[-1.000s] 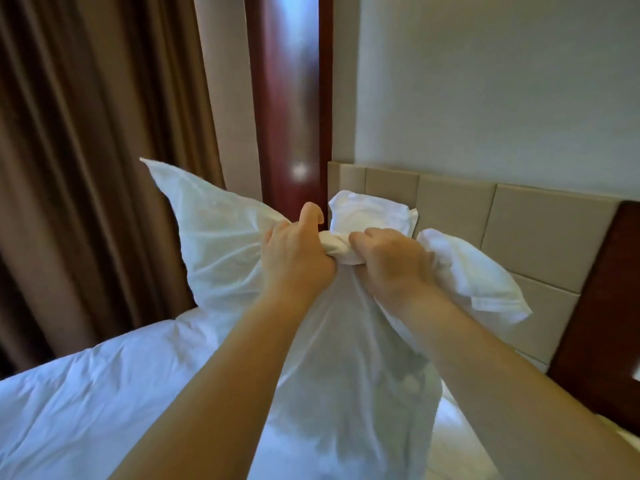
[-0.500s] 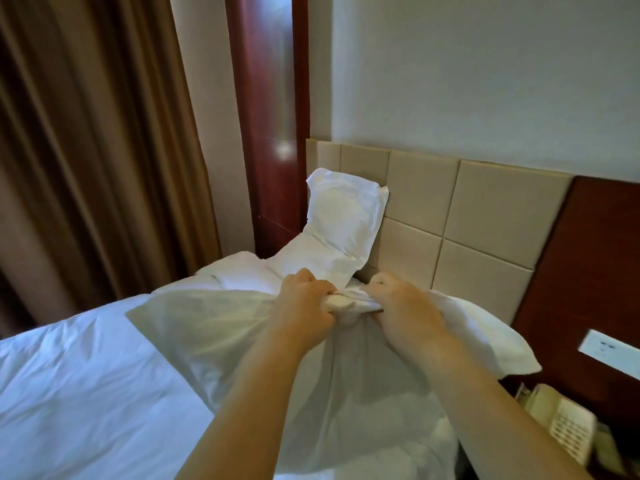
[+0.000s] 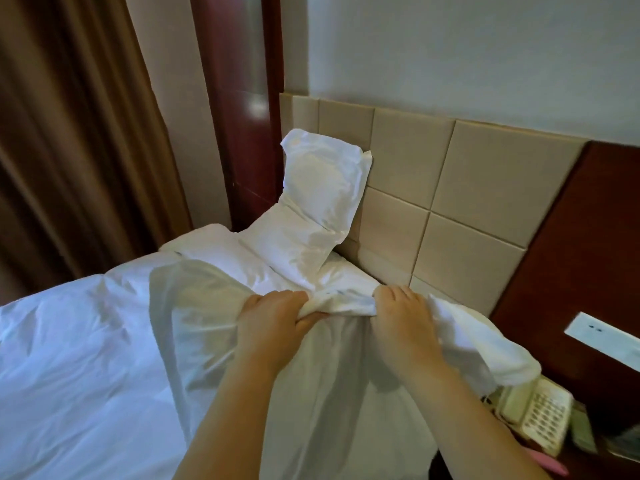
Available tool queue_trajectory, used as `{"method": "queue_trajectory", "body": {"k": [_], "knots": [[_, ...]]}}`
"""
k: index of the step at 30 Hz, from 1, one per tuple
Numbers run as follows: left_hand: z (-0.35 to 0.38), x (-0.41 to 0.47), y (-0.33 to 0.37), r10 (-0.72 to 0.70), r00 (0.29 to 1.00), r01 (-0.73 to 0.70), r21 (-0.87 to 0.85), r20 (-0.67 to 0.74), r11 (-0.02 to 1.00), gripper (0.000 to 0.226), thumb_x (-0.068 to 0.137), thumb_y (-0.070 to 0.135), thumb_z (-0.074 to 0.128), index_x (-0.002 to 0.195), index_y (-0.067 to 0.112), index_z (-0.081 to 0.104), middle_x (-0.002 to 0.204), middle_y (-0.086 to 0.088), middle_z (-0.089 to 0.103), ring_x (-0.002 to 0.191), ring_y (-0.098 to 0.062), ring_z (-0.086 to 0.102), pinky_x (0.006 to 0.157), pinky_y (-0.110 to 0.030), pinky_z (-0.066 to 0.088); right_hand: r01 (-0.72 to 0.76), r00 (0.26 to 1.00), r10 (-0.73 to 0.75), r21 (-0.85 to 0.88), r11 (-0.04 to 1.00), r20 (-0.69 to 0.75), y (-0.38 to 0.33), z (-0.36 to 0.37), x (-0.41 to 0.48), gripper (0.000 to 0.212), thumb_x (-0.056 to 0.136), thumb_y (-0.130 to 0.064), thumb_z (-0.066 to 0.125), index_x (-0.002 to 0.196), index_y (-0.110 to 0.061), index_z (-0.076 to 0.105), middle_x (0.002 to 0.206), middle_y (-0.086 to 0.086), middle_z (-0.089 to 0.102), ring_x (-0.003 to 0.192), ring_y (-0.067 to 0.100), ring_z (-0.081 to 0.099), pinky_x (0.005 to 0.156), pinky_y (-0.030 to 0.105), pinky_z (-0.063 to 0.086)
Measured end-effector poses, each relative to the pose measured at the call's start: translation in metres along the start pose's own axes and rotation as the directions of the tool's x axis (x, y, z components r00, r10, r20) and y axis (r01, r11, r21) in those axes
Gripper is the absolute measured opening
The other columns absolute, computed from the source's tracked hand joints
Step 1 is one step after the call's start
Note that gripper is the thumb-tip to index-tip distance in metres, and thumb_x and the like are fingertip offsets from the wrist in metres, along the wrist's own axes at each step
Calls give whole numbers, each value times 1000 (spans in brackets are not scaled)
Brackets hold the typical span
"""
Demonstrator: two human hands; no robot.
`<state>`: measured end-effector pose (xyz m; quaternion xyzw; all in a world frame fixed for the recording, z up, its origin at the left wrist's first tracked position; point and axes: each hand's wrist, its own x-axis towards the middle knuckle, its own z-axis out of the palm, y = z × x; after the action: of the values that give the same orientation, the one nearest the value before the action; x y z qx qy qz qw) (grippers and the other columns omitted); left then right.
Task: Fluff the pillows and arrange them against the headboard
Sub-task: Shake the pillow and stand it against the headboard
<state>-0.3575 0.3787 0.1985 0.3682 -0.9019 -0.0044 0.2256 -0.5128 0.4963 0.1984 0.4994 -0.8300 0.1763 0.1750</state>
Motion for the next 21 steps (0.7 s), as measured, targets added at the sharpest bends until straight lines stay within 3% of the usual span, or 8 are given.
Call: {"method": "queue_trajectory", "body": {"k": [3,6,9,11,17,19,21], "knots": [[29,34,0,80,988,-77,23,-136,997,43,85,51,53,58,24,31,48,8,30,49,-19,43,55,-28,21,-50,997,50,11,999,52,17,23,26,26,63,6,65,70,-14,49,65,7,56,56,31,54,51,35,41],[45,81,4,107,968,-112,-9,-227,994,33,78,47,46,57,23,39,49,5,42,47,-21,49,56,-26,25,-46,998,45,14,999,39,35,32,68,30,64,0,54,76,-21,37,63,7,55,52,33,54,46,40,45],[46,138,11,111,934,-140,-62,-339,988,29,78,40,48,58,21,44,52,3,47,51,-25,50,56,-29,30,-65,995,65,7,998,-71,47,21,112,15,74,-11,47,76,-23,37,66,5,56,53,33,54,48,39,45],[36,183,18,133,895,-185,-83,-427,979,30,81,39,49,58,21,43,53,2,47,52,-26,50,57,-29,30,-68,981,70,21,997,-183,51,2,142,6,77,-17,42,73,-21,39,62,6,54,51,32,53,47,33,39],[-13,312,42,278,732,-397,-57,-622,916,31,84,38,52,61,23,38,57,0,51,56,-29,53,58,-31,32,-63,862,74,39,997,-501,64,-51,235,16,78,-16,35,70,-25,24,56,2,36,47,28,37,48,29,26],[-23,338,48,294,690,-427,-44,-661,903,32,85,38,53,63,25,34,58,0,51,59,-29,54,61,-32,33,-96,830,69,-19,995,-553,65,-67,251,24,77,-8,43,68,-22,26,55,0,33,48,27,24,45,22,9],[-28,360,51,292,654,-445,-43,-698,894,30,84,38,55,62,21,42,60,2,49,61,-28,54,63,-33,32,-115,802,57,-60,992,-595,62,-79,263,28,73,-5,50,67,-20,27,53,-1,32,52,25,18,53,15,2]]}}
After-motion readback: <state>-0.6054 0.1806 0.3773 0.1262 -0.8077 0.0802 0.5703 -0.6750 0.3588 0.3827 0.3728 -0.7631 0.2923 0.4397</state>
